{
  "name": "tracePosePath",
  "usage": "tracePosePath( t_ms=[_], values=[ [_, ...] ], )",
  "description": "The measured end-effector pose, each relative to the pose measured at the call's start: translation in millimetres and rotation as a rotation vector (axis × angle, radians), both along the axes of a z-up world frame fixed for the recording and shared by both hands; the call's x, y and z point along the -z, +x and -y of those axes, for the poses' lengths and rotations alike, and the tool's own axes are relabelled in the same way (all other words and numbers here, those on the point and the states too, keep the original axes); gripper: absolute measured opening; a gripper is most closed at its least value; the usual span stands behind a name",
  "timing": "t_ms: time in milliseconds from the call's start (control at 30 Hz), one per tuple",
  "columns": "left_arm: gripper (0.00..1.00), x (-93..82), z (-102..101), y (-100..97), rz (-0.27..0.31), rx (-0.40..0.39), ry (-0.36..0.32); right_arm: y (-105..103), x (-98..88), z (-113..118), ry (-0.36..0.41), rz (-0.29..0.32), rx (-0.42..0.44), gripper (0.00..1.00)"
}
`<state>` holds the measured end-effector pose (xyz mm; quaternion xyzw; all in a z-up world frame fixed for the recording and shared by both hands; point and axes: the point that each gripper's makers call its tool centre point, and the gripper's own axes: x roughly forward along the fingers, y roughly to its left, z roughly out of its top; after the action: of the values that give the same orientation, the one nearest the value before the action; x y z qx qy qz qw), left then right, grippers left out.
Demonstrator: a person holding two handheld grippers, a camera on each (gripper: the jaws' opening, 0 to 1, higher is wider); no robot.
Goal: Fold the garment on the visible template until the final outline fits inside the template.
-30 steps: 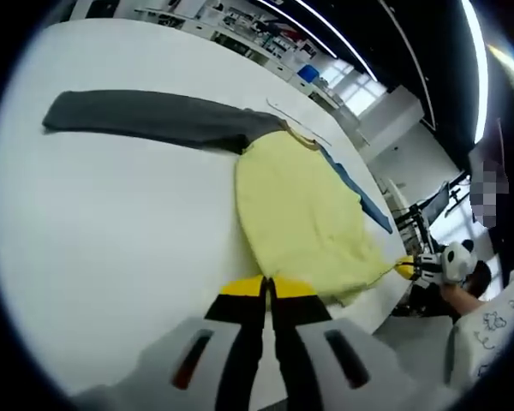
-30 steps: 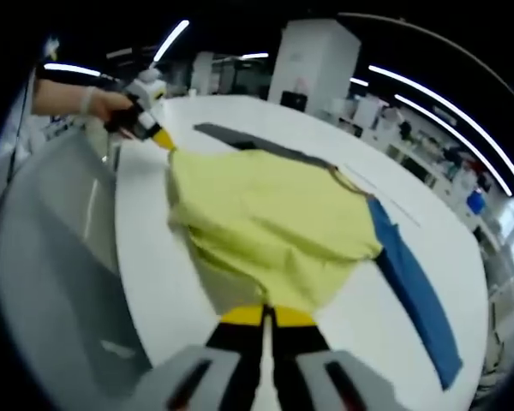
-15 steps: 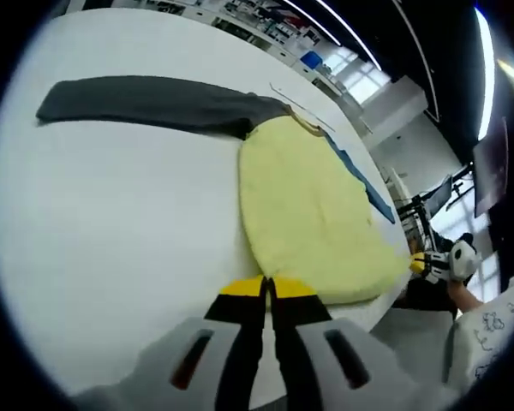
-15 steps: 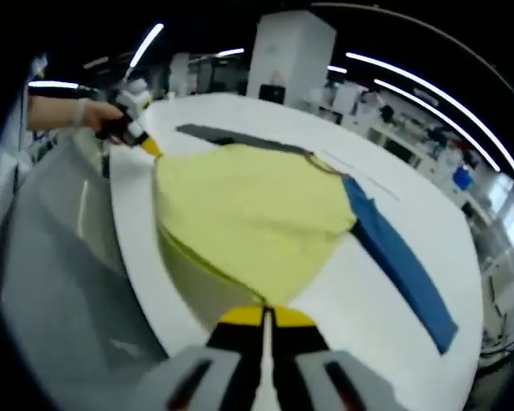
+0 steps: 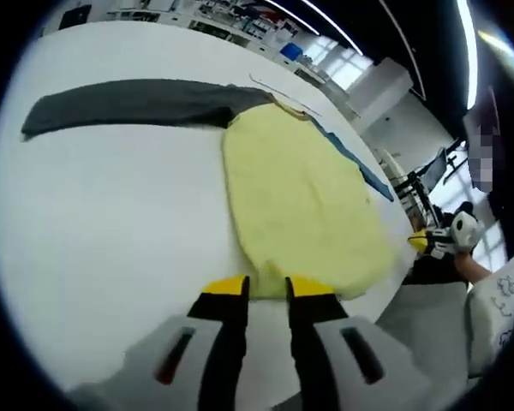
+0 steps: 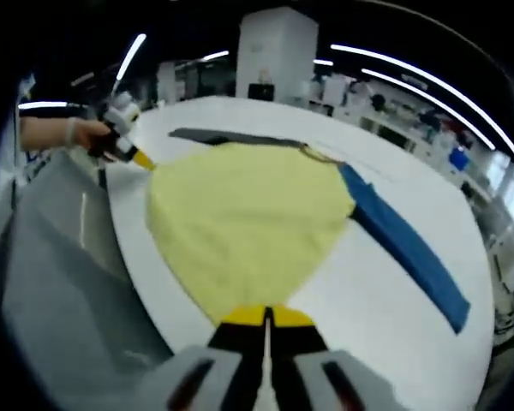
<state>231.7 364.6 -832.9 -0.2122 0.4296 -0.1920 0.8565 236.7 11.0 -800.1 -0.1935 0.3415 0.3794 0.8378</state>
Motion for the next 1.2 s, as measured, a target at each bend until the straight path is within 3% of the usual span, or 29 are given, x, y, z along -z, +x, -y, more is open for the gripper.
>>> tracePosePath(
  t_ms=[100,133,267,467,600,667,767,933,1200],
  values=[
    [0.26,1.0,0.2,-1.5,0.015,0.031,0.015,-3.8,4.2,-4.7,0.005,-0.011,-0.01,0.0],
    [0.27,0.0,2.4,-0.8,0.05,0.074,0.026,-5.2,5.2,-6.6,0.002,-0.011,-0.015,0.0],
    [0.3,-3.6,3.9,3.0,0.082,0.091,0.016,-6.7,7.4,-11.8,0.019,-0.021,-0.012,0.0],
    [0.3,-2.1,14.8,-5.6,0.073,0.18,0.015,-7.5,8.9,-16.0,0.032,-0.026,-0.011,0.0],
    [0.2,-10.4,21.9,-13.4,0.064,0.201,-0.018,-8.2,11.2,-15.0,0.029,-0.028,-0.008,0.0],
    [0.12,-16.4,22.3,-12.8,0.062,0.178,-0.069,-8.9,12.1,-15.6,0.033,-0.032,-0.005,0.0],
    [0.01,-16.4,17.9,-9.4,0.055,0.139,-0.084,-10.3,12.9,-18.1,0.032,-0.034,-0.009,0.0],
    [0.01,-10.9,16.4,-9.8,0.04,0.114,-0.08,-10.3,13.9,-19.5,0.031,-0.036,-0.016,0.0],
    [0.0,-16.0,24.5,-17.9,0.055,0.101,-0.062,-11.8,16.7,-19.7,0.036,-0.045,-0.01,0.0]
  ],
)
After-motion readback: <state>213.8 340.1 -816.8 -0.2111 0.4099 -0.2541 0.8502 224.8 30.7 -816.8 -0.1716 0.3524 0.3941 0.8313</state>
